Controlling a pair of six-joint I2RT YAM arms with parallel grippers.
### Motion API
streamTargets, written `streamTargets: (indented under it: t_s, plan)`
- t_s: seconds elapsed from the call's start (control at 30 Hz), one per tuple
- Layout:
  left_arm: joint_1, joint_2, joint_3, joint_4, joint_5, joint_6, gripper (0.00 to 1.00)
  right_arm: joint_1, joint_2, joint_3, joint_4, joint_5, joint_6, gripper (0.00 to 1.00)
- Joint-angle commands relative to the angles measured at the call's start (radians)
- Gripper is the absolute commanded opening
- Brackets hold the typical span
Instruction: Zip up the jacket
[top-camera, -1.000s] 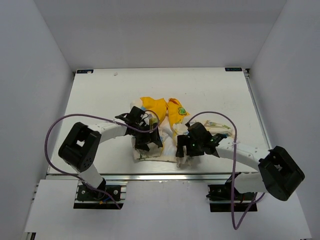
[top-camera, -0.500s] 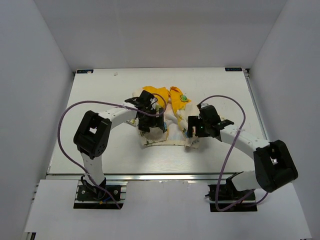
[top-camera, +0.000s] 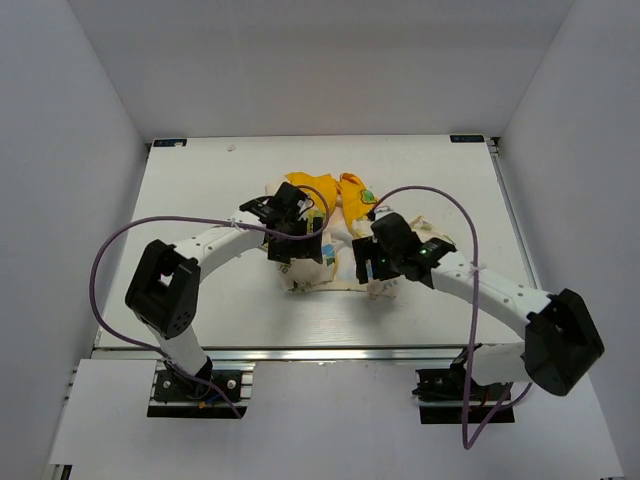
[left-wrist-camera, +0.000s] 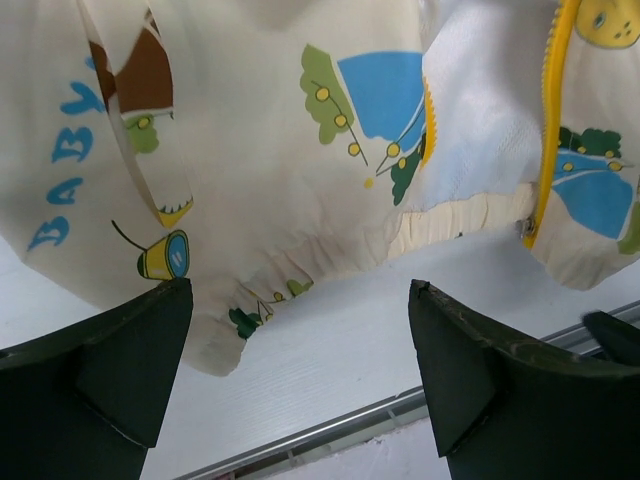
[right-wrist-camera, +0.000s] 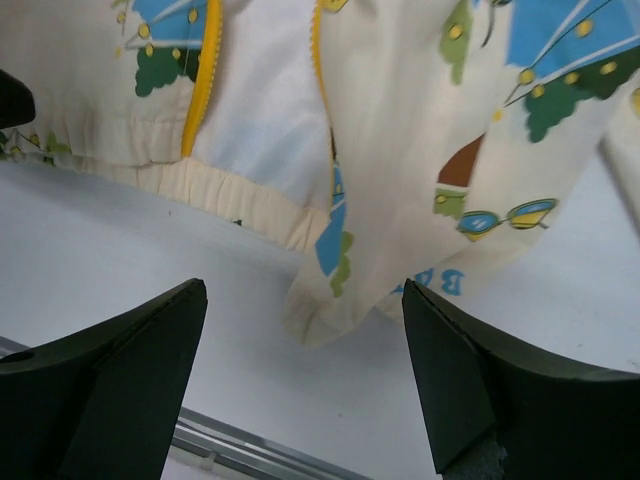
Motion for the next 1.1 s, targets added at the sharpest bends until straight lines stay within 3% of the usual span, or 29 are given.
streamTargets:
  t_s: [0.0,0.1,0.27,0.43,0.6,0.73,0.77,1.07]
  plan:
    - [-0.019,-0.032,-0.005,-0.011,-0.025,-0.011,0.98,0.043,0.077,0.071,-0.103,0.110,0.118,0.84]
    - [-0.044,-0.023,0.000,-0.008,-0.033,-0.020,0.98,0.045,0.155,0.088,-0.155,0.172,0.195,0.77]
    - [-0.070,0.008,0.012,-0.006,-0.041,-0.031,0.98,0.054,0.188,0.046,-0.079,0.110,0.201,0.60]
    - [-0.098,0.072,0.047,-0.019,-0.057,-0.028,0.98,0.057,0.223,0.025,-0.030,0.070,0.215,0.58]
    - [-0.127,0.134,0.090,-0.031,-0.070,-0.019,0.97,0.057,0.261,0.024,-0.042,0.082,0.222,0.40]
    - [-0.138,0.171,0.107,-0.054,-0.093,-0.019,0.88,0.057,0.266,0.018,-0.068,0.108,0.233,0.26]
    - [-0.139,0.178,0.110,-0.063,-0.096,-0.019,0.85,0.057,0.263,0.016,-0.071,0.108,0.233,0.17]
    - [-0.141,0.203,0.130,-0.056,-0.085,-0.015,0.69,0.056,0.183,0.016,-0.043,0.045,0.199,0.00]
